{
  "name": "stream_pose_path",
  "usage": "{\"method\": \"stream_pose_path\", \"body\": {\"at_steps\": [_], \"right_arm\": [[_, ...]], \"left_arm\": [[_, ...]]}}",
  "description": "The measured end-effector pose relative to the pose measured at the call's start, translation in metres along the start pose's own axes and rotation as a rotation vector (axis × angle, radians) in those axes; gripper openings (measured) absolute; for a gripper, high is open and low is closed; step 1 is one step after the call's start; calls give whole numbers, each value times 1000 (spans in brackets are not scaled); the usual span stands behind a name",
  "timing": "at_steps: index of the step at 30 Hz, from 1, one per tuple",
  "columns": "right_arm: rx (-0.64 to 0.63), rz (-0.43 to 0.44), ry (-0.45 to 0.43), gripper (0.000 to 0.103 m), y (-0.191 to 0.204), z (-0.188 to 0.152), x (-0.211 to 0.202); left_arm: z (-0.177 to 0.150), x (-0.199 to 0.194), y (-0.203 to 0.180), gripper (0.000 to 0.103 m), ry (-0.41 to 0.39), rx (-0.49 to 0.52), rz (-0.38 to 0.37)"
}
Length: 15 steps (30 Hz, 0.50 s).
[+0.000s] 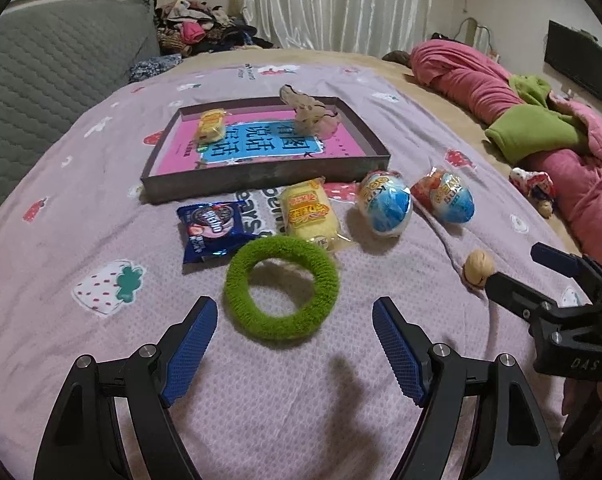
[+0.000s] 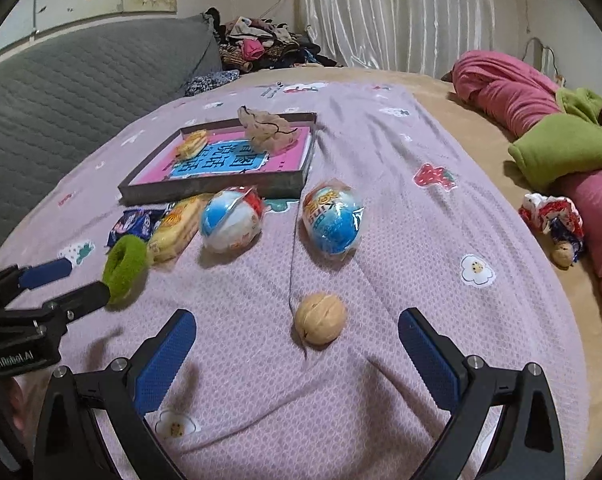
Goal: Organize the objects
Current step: 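Grasp the green fuzzy ring with the left tool while the right tool grasps the walnut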
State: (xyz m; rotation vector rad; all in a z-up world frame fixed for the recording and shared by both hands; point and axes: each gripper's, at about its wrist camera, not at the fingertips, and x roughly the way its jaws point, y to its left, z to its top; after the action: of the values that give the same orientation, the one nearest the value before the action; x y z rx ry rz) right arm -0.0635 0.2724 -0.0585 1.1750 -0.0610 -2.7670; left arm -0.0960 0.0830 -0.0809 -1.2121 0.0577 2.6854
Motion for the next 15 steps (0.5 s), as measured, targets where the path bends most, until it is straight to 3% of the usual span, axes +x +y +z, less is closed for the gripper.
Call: {"method": "stream_pose_path", "body": {"at_steps": [8, 15], "right_arm": [[-5, 6, 30, 101, -3, -3, 13], [4, 12, 38, 94, -6, -3, 22]], "left_arm": [[0, 7, -13, 81, -6, 36, -15], [2, 17, -10, 81, 12, 19, -34]]}}
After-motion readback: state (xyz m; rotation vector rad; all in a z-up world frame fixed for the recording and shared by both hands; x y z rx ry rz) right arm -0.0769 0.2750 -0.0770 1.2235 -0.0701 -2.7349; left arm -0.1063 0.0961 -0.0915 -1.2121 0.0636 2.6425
